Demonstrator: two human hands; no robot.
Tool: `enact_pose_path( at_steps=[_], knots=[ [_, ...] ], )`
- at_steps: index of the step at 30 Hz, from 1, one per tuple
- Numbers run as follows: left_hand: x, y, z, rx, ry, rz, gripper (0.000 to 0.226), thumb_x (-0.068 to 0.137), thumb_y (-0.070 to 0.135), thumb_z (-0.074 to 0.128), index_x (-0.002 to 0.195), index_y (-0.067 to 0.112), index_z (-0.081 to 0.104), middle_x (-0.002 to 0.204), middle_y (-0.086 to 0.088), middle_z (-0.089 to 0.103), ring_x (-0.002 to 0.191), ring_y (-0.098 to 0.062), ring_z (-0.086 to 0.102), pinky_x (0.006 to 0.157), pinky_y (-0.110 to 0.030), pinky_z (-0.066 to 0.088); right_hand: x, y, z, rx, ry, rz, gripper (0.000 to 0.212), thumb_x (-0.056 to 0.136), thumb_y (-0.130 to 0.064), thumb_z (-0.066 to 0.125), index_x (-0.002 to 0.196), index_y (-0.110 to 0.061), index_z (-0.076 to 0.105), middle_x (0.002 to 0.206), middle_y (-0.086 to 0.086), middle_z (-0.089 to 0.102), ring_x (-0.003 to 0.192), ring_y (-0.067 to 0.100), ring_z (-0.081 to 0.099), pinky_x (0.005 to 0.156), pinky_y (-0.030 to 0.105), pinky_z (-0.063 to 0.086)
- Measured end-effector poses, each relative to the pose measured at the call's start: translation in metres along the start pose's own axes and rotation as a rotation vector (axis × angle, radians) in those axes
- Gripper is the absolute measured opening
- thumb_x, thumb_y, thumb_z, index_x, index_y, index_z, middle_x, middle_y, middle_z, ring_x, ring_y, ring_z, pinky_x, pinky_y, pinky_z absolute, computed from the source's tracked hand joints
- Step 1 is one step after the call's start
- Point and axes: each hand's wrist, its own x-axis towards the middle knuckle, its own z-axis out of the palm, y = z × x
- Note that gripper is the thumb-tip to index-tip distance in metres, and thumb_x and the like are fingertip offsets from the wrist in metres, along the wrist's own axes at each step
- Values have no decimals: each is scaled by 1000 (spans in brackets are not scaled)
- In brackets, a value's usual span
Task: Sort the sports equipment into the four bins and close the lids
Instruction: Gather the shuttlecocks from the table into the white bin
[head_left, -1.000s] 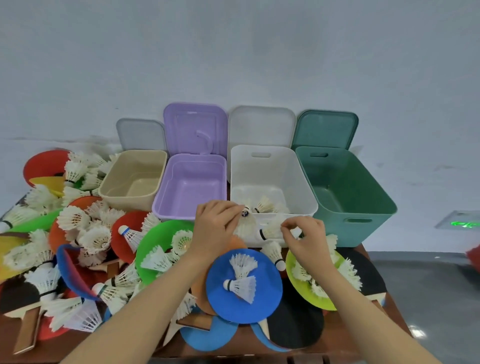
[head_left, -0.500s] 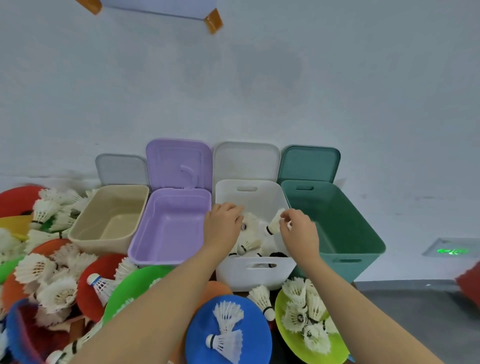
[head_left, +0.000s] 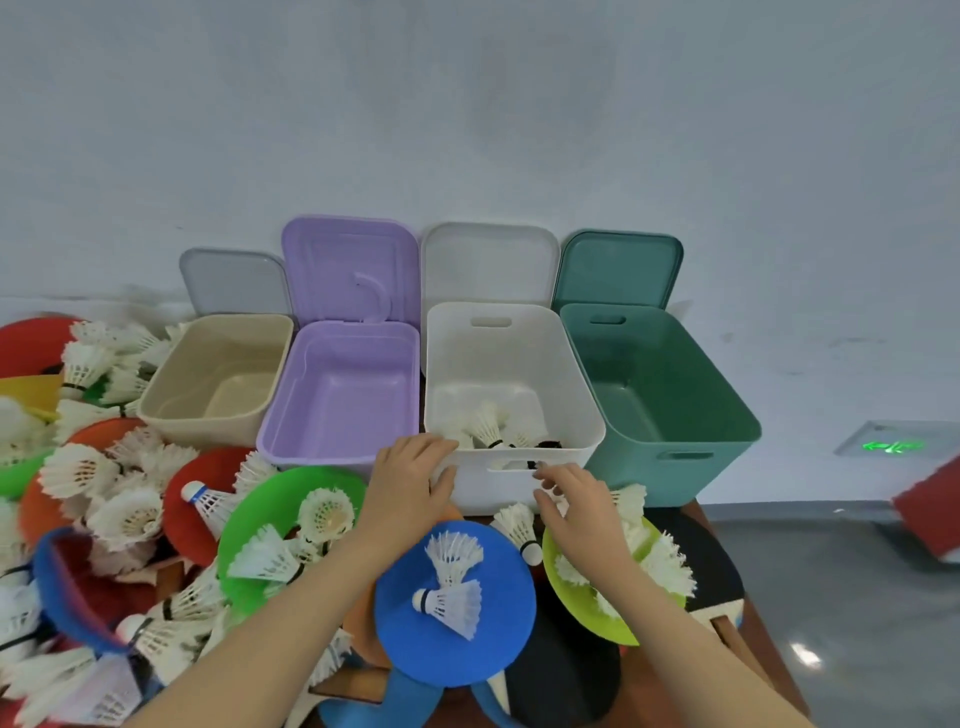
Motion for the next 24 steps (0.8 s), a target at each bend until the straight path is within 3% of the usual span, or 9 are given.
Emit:
enact_pose_path(
  at_steps=[3,5,7,10,15,19,24],
  knots=[
    [-35,-6,8,-5,-69,17,38,85,37,40,107,20,65,106,7,62,101,-7,46,83,-28,34,-21,8,15,-94,-125,71,21,87,-27,59,107,-23,62,95,-8,61,95,15,55,78,26,25],
    [-53,-10,12,64,-202,31,41,86,44,37,112,27,63,114,13,58,109,-6,46,90,-28,33,-35,11,25,-156,-215,94,28,89,-34,54,116,-26,59,107,-9,59,106,15,51,81,26,19],
    [-68,-12,17,106,-374,-33,60,81,58,26,124,28,56,126,12,51,121,-12,41,102,-30,26,-43,11,32,-184,-296,100,39,90,-43,45,126,-31,53,120,-12,54,114,14,45,82,27,17],
    [-85,-15,25,143,-545,-126,81,69,67,14,132,29,47,136,8,43,128,-16,32,104,-32,19,-46,9,45,-188,-397,64,46,88,-49,35,131,-39,46,126,-13,47,117,14,40,82,27,13],
    [-108,-20,36,131,-505,-144,72,79,63,23,139,28,40,145,2,35,131,-21,30,103,-35,23,-39,-2,69,-178,-459,44,34,93,-38,48,127,-39,51,127,-9,45,119,17,36,95,32,18],
    [-116,-19,38,104,-489,-189,74,78,68,22,139,27,38,149,3,27,134,-18,23,105,-33,21,-33,-6,82,-168,-416,81,17,92,-31,50,102,-30,65,113,-9,53,109,15,42,89,32,18],
    [-116,-8,40,149,-495,-194,83,70,75,17,128,25,49,144,5,34,134,-15,25,105,-31,17,-40,3,77,-126,-223,138,11,90,-19,55,91,-19,66,99,-4,58,97,19,51,80,30,16]
  ],
)
